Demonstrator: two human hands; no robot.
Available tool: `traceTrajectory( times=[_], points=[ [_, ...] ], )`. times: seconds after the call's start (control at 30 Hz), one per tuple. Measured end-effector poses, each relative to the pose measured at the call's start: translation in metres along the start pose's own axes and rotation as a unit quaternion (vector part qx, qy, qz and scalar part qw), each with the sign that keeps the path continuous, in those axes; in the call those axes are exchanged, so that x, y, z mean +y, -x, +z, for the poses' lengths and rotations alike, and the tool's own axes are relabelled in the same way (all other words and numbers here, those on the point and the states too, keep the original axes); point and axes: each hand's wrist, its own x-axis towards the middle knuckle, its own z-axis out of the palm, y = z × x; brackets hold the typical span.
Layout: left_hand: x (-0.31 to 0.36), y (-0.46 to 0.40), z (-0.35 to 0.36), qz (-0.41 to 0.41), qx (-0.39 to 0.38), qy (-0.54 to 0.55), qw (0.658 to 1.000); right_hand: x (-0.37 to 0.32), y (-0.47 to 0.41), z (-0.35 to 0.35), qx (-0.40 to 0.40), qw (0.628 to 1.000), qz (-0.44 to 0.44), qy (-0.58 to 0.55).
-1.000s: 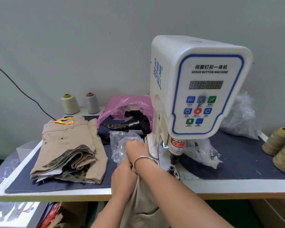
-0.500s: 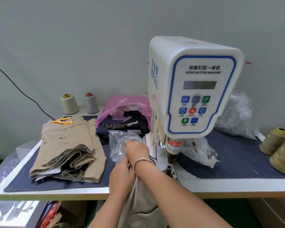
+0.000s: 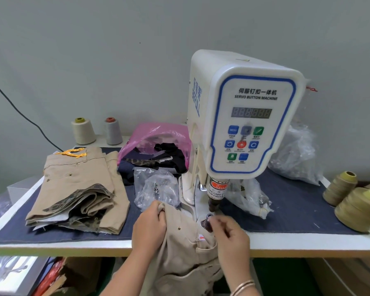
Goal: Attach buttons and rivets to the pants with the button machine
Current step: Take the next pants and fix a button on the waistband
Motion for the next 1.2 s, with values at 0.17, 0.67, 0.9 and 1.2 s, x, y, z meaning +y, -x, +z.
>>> traceTrajectory(
  times=[0.17, 0.67, 0.9, 1.2],
  points=[
    [0.000, 0.000, 0.000, -0.004, -0.001, 0.003, 1.000, 0.000, -0.021, -0.011, -0.040, 0.997, -0.057, 0.043],
    [-0.001, 0.000, 0.000, -0.003, -0.005, 0.001, 1.000, 0.017, -0.037, -0.021, -0.105, 0.966, -0.149, 0.186],
    [0.001, 0.001, -0.001, 0.003, -0.002, 0.004, 1.000, 0.013, -0.040, -0.019, -0.128, 0.943, -0.139, 0.273],
    [0.000, 0.001, 0.000, 0.004, -0.002, 0.005, 1.000, 0.011, -0.023, -0.020, -0.069, 0.936, -0.200, 0.282]
  ],
)
